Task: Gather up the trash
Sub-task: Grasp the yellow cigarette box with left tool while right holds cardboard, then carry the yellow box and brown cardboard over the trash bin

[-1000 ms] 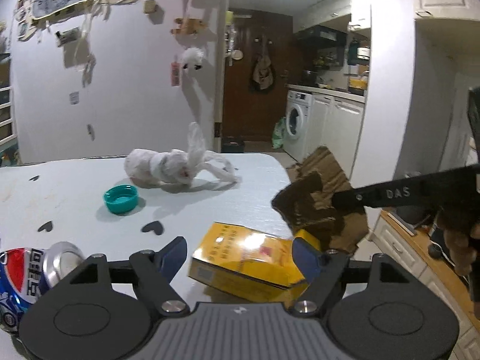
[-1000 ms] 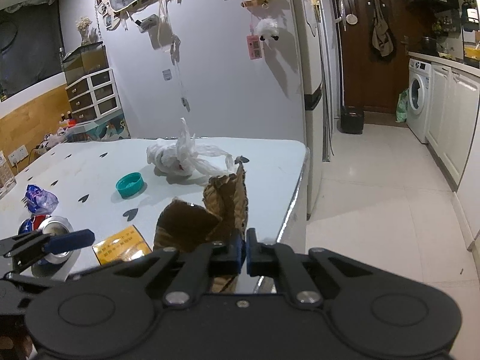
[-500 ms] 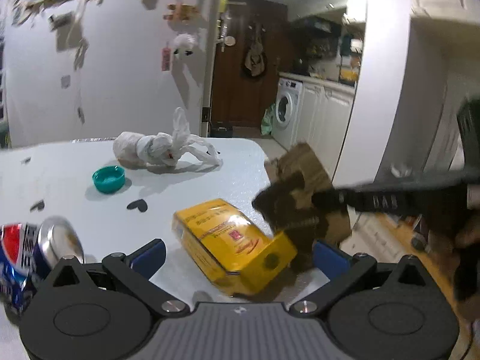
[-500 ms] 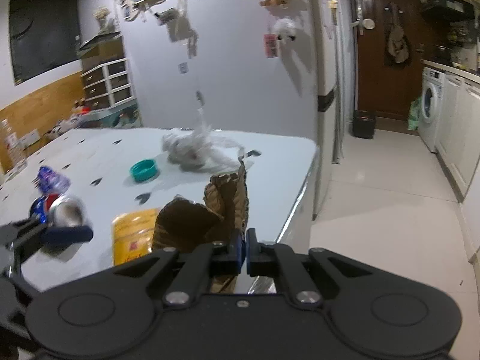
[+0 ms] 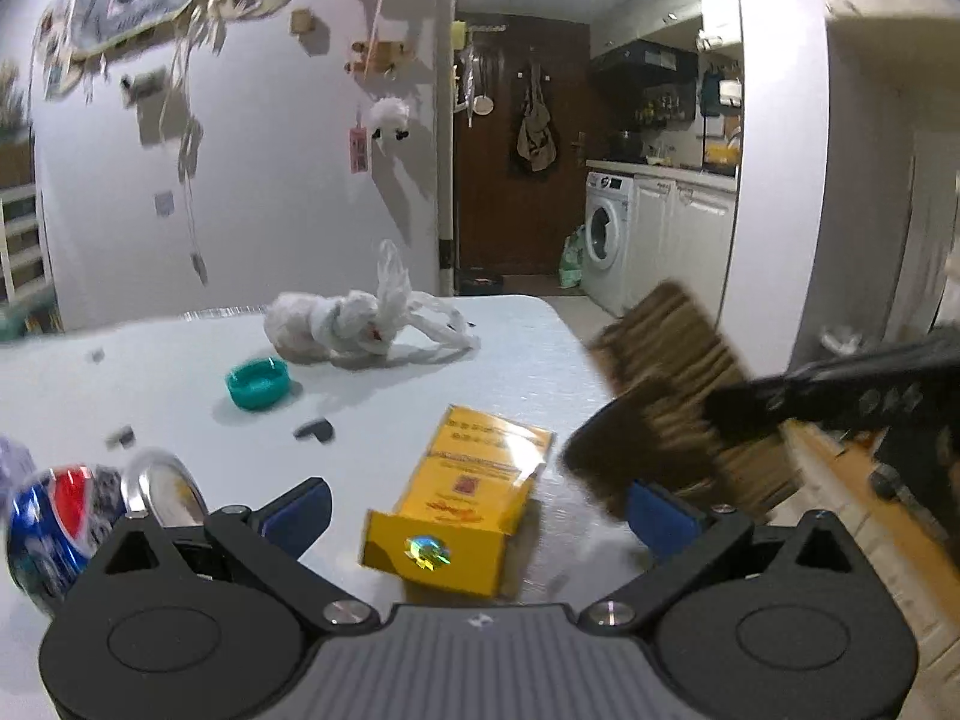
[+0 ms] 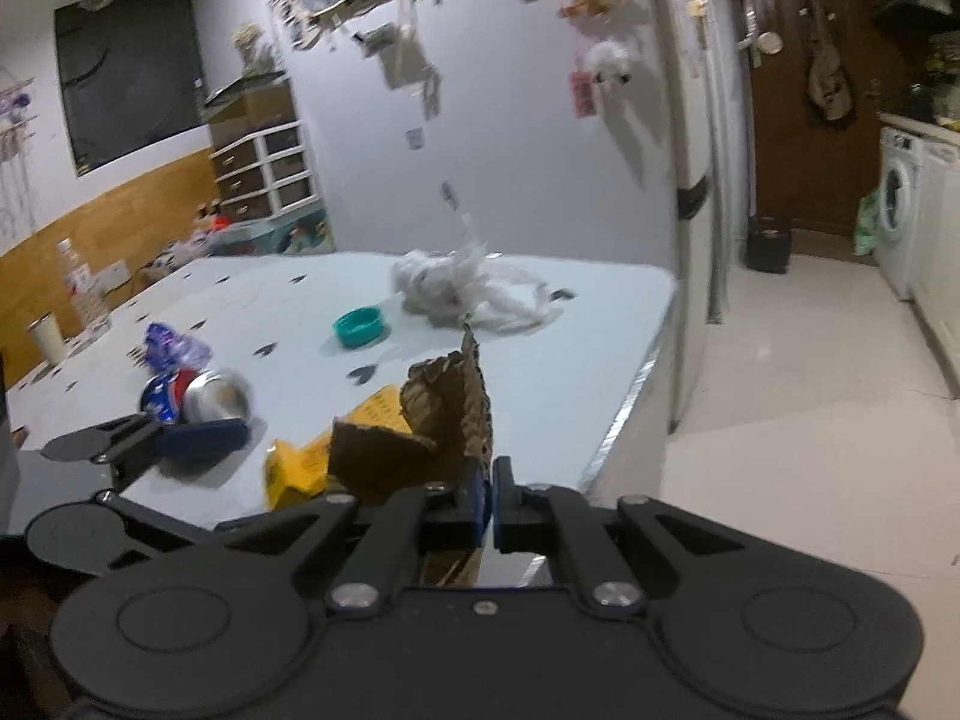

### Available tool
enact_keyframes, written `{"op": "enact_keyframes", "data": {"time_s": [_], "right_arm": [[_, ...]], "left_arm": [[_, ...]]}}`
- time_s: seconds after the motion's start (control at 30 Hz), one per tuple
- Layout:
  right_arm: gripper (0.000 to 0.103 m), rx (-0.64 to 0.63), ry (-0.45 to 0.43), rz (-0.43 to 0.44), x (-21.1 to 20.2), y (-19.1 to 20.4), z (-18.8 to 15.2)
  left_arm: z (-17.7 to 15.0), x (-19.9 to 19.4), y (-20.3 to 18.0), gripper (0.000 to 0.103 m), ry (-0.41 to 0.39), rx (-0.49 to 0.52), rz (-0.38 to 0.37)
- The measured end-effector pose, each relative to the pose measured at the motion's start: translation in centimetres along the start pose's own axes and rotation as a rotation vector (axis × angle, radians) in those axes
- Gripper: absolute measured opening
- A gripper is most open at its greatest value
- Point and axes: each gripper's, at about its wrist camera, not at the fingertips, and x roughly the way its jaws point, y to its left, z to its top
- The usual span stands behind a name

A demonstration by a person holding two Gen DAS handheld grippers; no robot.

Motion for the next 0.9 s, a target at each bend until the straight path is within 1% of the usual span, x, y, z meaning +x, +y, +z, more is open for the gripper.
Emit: {"op": "enact_keyframes", "data": {"time_s": [0.07,0.17,0.23,0.3,0.37,0.43,0.47,0.5,0.53,0.6,0.7,0.9], "right_arm": [[0.003,0.013,-0.009,-0.015,-0.2,-0.8,0.0],[0.003,0.039,-0.013,-0.023,-0.4,-1.9,-0.2],[0.003,0.045,-0.01,-0.026,-0.3,-2.3,-0.4],[0.003,0.05,-0.007,-0.027,-0.1,-2.6,-0.6],[0.003,0.059,-0.006,-0.026,0.1,-2.8,-0.7],[0.003,0.065,-0.006,-0.024,0.2,-3.0,-0.8],[0.003,0.067,-0.007,-0.022,0.3,-3.1,-0.8],[0.003,0.069,-0.007,-0.021,0.3,-3.2,-0.9],[0.003,0.071,-0.008,-0.022,0.4,-3.2,-0.9],[0.003,0.078,-0.01,-0.023,0.4,-3.3,-1.0],[0.003,0.086,-0.017,-0.028,0.2,-3.6,-1.2],[0.003,0.107,-0.033,-0.046,-0.8,-4.4,-1.8]], "left_arm": [[0.2,0.6,0.0,0.103,0.011,0.036,-0.001],[0.4,1.9,0.1,0.103,0.039,0.082,-0.021],[0.4,2.7,0.2,0.103,0.05,0.1,-0.034],[0.6,3.4,0.2,0.1,0.06,0.098,-0.034],[0.5,4.2,0.2,0.094,0.081,0.099,-0.032],[0.3,4.9,0.3,0.081,0.116,0.094,-0.04],[0.2,5.1,0.4,0.08,0.13,0.091,-0.04],[0.3,4.9,0.5,0.072,0.124,0.076,-0.045],[0.4,4.8,0.7,0.061,0.118,0.067,-0.038],[0.4,4.5,0.8,0.06,0.109,0.051,-0.022],[0.5,4.0,0.7,0.057,0.096,0.03,-0.018],[0.6,2.5,-0.1,0.056,0.061,-0.017,0.004]]}}
